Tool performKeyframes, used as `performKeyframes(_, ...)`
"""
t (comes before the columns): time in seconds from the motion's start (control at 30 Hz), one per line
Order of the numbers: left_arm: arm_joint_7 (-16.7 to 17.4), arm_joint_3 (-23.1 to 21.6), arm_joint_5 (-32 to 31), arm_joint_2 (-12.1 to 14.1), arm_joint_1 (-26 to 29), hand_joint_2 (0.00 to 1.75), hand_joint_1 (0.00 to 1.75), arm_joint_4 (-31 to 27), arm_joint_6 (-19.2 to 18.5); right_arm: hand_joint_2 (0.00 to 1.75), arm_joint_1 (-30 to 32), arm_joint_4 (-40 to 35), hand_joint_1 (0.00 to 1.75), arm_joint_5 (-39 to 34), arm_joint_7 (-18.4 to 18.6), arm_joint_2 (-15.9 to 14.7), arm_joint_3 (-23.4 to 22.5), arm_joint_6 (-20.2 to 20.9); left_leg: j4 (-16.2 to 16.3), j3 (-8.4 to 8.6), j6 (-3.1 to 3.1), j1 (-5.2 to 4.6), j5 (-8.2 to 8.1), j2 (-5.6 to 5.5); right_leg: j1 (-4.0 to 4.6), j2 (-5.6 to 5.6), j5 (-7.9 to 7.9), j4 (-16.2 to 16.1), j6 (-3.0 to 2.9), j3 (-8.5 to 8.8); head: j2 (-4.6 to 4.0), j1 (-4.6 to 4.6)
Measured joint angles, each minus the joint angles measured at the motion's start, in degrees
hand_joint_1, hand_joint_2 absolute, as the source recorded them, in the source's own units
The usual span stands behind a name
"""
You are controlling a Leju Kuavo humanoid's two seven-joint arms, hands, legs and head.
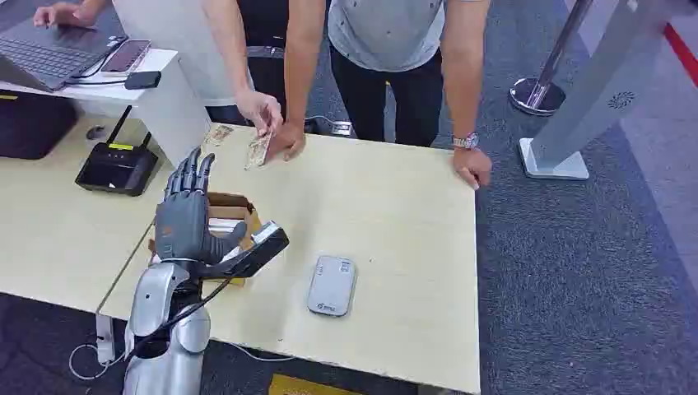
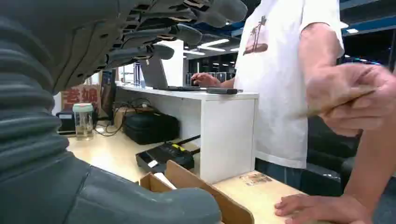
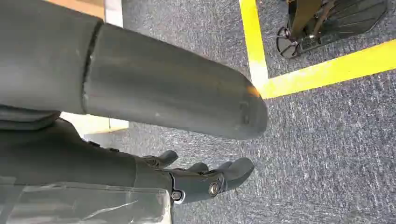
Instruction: Pass the card to the sensor for recognition and then transmit it.
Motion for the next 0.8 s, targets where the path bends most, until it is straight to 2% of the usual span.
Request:
performKeyframes(0.1,0.00,0.00,-0.77,0.07,-0.02,1.75,0.00,0.00,0.07,0.00,0.00,0.00,0.00,0.33,-0.02,0.00,0.00,0.07,0.00,0.00,0.00,0.00,0.00,0.00,0.00,0.00,0.00,0.00,0.00,0.00,0.00,0.02)
performKeyframes(0.2,1.61,0.09,-3.43,0.64,-0.30,1.75,0.00,0.00,-0.20,0.00,0.00,0.00,0.00,0.70,-0.07,0.00,0.00,0.24,0.00,0.00,0.00,0.00,0.00,0.00,0.00,0.00,0.00,0.00,0.00,0.00,0.00,0.02)
performKeyframes(0.33,5.07,0.28,-4.48,3.51,-1.89,1.75,0.00,0.31,-1.03,0.00,-0.01,0.00,0.00,1.05,-0.13,0.00,0.02,0.33,0.00,0.01,-0.01,0.02,0.01,0.00,0.00,0.00,0.00,0.01,0.00,-0.01,0.00,0.00)
performKeyframes(0.5,7.52,0.24,-4.79,6.31,-3.12,1.75,0.00,0.83,-2.03,0.00,-0.02,0.02,0.00,1.40,-0.07,0.00,0.04,0.50,0.00,0.01,-0.02,0.03,0.01,0.01,0.01,0.01,0.00,0.02,0.00,-0.01,0.00,0.00)
performKeyframes(0.8,7.80,0.13,-4.81,7.98,-3.58,1.75,0.00,1.38,-2.45,0.00,-0.02,0.02,0.00,1.49,-0.04,0.00,0.07,0.66,0.00,0.01,-0.01,0.00,0.01,0.01,0.00,0.02,0.00,0.00,0.00,-0.01,0.00,0.02)
